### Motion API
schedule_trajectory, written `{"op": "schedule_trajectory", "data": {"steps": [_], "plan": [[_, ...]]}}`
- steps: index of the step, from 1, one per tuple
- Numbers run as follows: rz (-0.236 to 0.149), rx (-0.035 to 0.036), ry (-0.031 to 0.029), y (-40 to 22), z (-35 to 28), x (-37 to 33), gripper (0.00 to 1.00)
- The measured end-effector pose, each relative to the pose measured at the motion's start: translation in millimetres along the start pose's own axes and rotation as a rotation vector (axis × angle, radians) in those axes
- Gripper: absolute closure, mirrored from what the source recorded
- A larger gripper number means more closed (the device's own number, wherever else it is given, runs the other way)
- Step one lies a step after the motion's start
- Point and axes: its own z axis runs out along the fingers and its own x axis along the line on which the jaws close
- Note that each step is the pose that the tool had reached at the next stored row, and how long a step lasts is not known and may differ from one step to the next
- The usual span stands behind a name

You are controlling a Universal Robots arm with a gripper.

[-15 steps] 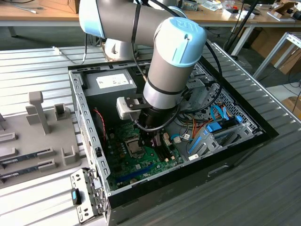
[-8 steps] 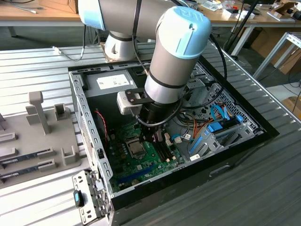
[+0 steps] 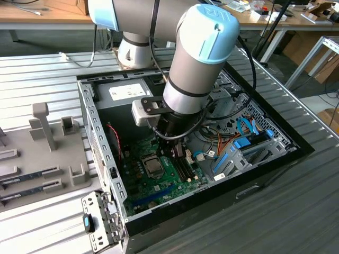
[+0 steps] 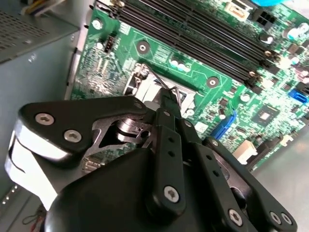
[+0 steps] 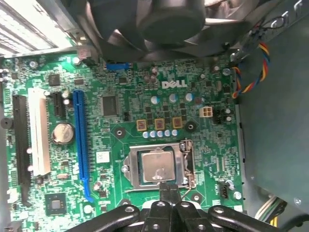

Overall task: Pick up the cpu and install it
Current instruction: 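Install the first cpu locking lever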

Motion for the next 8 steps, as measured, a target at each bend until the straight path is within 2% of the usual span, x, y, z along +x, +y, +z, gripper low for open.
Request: {"op": "schedule_trajectory", "data": {"steps": [3,4,8], "plan": [[0.000,-0.0018,0.0001,-1.2,1.1,-8.3,0.89],[0.000,-0.0022,0.0003,-1.3,1.2,-13.8,0.89],[0.000,-0.0020,-0.0001,0.5,1.3,-15.3,0.89]]}}
